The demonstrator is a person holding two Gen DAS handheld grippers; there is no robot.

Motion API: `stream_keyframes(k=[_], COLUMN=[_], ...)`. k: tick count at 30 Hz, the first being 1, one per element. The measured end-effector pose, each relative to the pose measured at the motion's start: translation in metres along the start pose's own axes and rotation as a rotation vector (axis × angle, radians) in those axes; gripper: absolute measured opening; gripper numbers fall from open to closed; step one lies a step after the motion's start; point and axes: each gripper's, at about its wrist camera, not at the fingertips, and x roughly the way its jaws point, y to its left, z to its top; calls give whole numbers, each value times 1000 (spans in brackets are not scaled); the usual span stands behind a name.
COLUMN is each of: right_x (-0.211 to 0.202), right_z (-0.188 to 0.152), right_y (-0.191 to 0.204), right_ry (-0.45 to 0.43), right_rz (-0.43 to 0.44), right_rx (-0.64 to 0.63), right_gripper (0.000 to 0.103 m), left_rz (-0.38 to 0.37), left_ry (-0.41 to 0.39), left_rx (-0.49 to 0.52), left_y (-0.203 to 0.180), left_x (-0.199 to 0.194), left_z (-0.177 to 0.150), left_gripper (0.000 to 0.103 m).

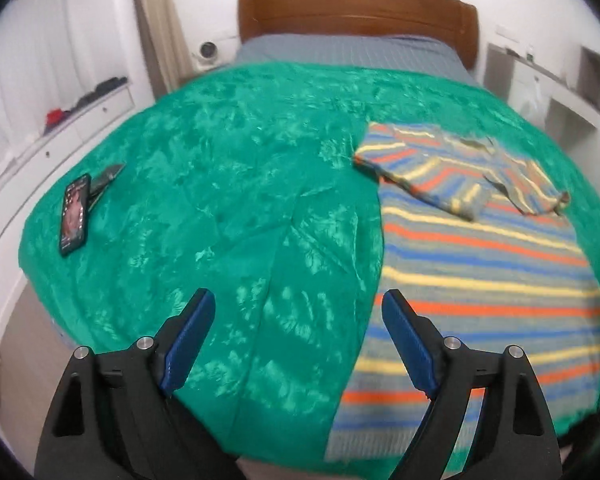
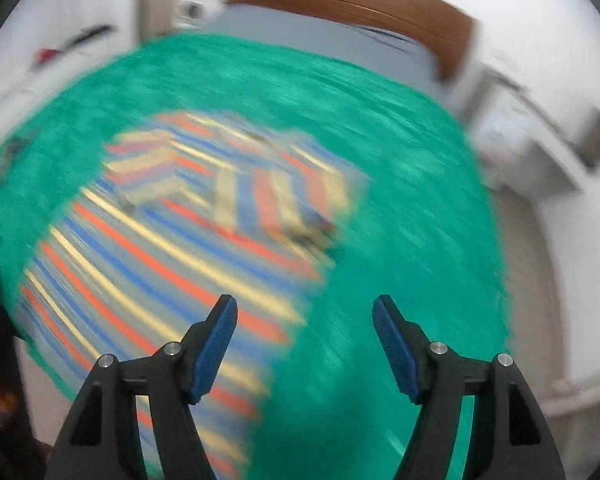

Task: Fold small clothes
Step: 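Grasp a sleeve cuff with the right gripper, stretch it out, release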

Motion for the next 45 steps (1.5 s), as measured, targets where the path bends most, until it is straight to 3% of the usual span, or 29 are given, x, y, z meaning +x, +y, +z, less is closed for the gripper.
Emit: stream_keyframes(k=[3, 7, 10, 13, 17, 20, 22, 26, 31, 37, 41, 45], right_x=[58, 129, 175, 192, 146, 103, 78, 63, 78, 87, 87, 58], right_z=[41, 64, 66, 64, 51, 18, -20, -88, -136, -163, -167, -168], right_y=[24, 69, 81, 54, -24, -112, -174, -239, -256, -267, -270, -269], right_ry=[-7, 34, 69, 86, -34, -94, -91, -25, 43, 54, 68, 16], right_rz=[131, 129, 80, 60, 21, -84, -192, -292, -262, -262, -240, -275], right_rx=[-14, -82, -80, 45, 254, 408, 516, 639, 706, 772, 745, 743], right_gripper=[70, 70, 67, 5, 4, 4, 4, 4, 4, 3, 2, 16], left_rz=[39, 82, 76, 91, 87, 90, 91, 98, 129, 154, 158, 159], left_ry=[7, 51, 82, 87, 107, 117, 121, 136, 145, 143, 152, 136], left_rx=[-14, -12, -30, -27, -39, -45, -50, -54, -40, -38, -24, 5], left_y=[-6, 7, 12, 14, 15, 14, 13, 12, 10, 10, 7, 1], left_x=[16, 26, 38, 42, 46, 48, 49, 53, 56, 53, 56, 52], left_z=[-16, -41, -38, -39, -41, -43, -44, -45, -47, -48, -48, -47], left_gripper=[87, 87, 87, 87, 87, 87, 87, 87, 87, 87, 87, 87])
